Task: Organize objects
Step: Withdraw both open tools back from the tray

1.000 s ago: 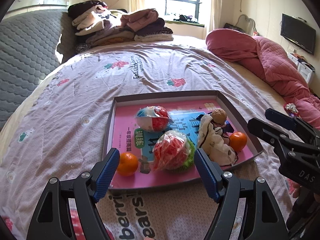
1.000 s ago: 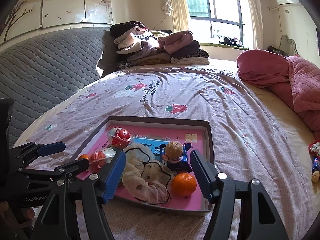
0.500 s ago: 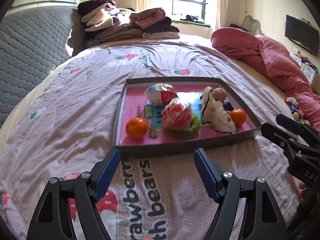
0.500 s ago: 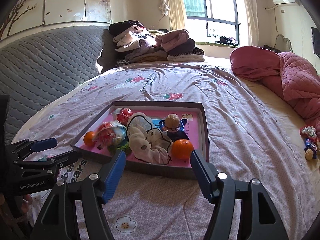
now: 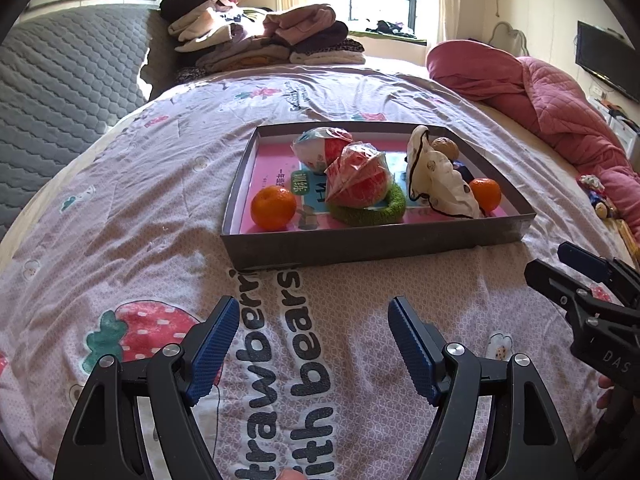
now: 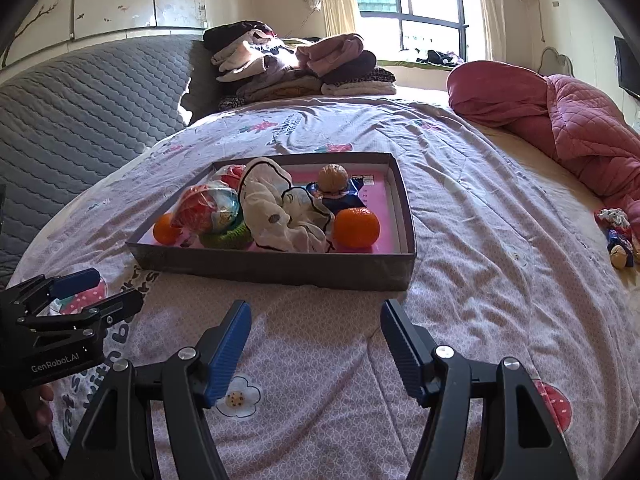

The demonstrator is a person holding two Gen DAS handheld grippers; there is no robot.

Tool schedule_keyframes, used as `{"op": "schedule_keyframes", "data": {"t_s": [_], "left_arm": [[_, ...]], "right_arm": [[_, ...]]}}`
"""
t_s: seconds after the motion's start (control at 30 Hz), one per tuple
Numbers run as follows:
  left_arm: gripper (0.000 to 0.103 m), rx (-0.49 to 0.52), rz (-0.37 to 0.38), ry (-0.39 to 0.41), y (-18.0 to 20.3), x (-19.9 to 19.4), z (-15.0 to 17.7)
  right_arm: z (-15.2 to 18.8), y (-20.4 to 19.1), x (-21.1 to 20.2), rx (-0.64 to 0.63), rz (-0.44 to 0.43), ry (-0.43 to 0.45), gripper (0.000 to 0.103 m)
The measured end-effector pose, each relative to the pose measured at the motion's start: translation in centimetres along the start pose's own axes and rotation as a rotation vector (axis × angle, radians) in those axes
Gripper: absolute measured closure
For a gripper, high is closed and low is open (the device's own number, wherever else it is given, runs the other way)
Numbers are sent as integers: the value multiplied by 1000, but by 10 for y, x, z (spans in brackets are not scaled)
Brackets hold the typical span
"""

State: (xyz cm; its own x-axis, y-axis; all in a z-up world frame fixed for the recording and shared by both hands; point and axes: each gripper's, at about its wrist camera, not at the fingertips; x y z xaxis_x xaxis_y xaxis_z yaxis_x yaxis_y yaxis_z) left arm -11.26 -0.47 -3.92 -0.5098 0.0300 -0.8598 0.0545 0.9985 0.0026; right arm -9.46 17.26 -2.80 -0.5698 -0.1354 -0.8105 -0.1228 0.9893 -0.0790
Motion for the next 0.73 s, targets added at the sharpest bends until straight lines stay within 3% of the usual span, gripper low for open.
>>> {"op": "schedule_keyframes", "data": {"t_s": [0.73], "left_arm": [[25, -3, -1, -33, 1, 11, 2]], "right_arm": [[1, -2, 9, -18, 9, -20, 36]]}}
Point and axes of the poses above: each gripper's, at about its wrist camera, not at the fingertips, and x roughly the way its jaws point, y to its right, z to its underside, and after that the axes turned 13 degrees about -y, right-handed
